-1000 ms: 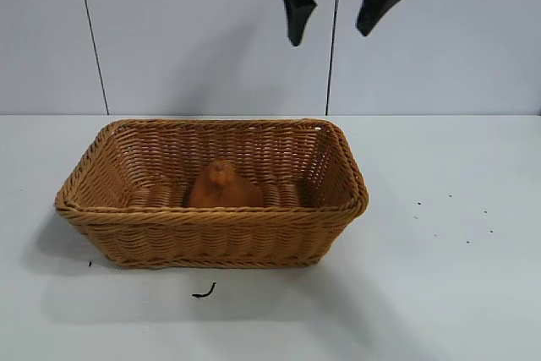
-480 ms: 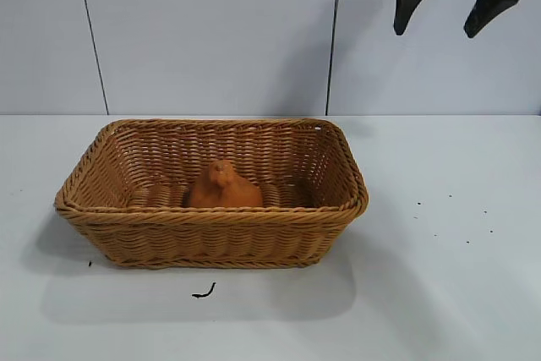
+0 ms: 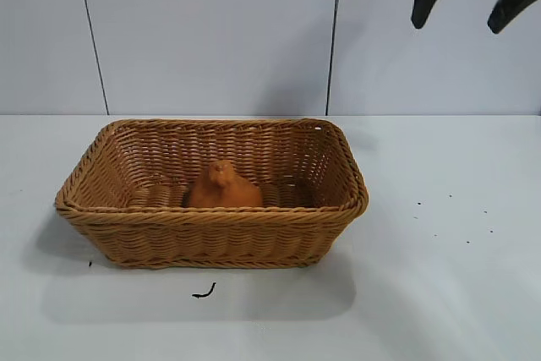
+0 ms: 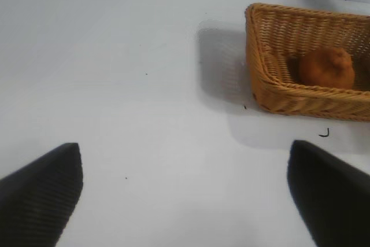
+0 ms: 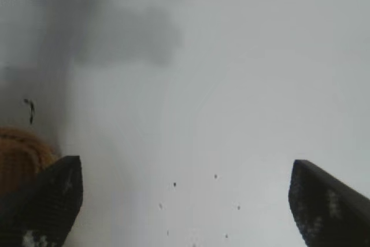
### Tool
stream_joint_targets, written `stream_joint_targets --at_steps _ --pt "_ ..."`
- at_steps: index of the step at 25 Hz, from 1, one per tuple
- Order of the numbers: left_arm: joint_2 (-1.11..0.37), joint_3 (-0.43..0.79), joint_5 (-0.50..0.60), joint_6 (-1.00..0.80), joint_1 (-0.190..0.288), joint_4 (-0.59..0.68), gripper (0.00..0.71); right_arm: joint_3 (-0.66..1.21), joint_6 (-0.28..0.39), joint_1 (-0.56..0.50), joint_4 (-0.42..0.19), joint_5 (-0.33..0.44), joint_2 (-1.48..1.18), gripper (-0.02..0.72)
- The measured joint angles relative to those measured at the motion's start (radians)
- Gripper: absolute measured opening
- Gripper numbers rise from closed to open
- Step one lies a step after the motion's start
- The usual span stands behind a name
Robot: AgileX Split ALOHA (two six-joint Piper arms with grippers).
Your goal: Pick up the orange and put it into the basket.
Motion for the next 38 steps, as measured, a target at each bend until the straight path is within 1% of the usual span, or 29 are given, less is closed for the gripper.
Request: stream_joint_targets --at_steps 4,5,7,10,16,18,20,22,25,29,30,33,38 --pt "0.000 0.000 0.000 0.000 0.000 0.000 0.692 0.276 -0.020 0.000 0.000 0.000 -0.163 0.696" --pt "0.000 0.000 0.000 0.000 0.000 0.000 0.692 0.276 -0.020 0.000 0.000 0.000 -0.163 0.696" --pt "0.000 0.000 0.000 0.000 0.000 0.000 0.692 0.481 -0.028 0.000 0.000 0.001 -0.293 0.696" --pt "0.000 0.000 0.000 0.000 0.000 0.000 0.692 0.678 -0.035 0.000 0.000 0.002 -0.431 0.696" --pt "0.000 0.000 0.000 0.000 0.000 0.000 0.692 0.957 -0.039 0.000 0.000 0.002 -0.707 0.696" --pt "0.000 0.000 0.000 0.000 0.000 0.000 0.692 1.033 -0.039 0.000 0.000 -0.017 -0.797 0.696" --pt "0.000 0.000 0.000 0.001 0.000 0.000 0.692 1.114 -0.039 0.000 0.000 -0.068 -0.893 0.696" --pt "0.000 0.000 0.000 0.001 0.000 0.000 0.692 1.184 -0.039 0.000 0.000 -0.121 -0.980 0.696" --pt "0.000 0.000 0.000 0.002 0.000 0.000 0.692 1.282 -0.039 0.000 0.000 -0.158 -1.122 0.696" --pt "0.000 0.000 0.000 0.002 0.000 0.000 0.692 1.365 -0.047 0.000 -0.001 -0.177 -1.299 0.696" --pt "0.000 0.000 0.000 0.002 0.000 0.000 0.692 1.365 -0.047 0.000 -0.001 -0.177 -1.299 0.696" --pt "0.000 0.000 0.000 0.002 0.000 0.000 0.692 1.370 -0.047 0.000 -0.002 -0.196 -1.476 0.696" --pt "0.000 0.000 0.000 0.002 0.000 0.000 0.692 1.373 -0.049 0.000 -0.003 -0.200 -1.681 0.696"
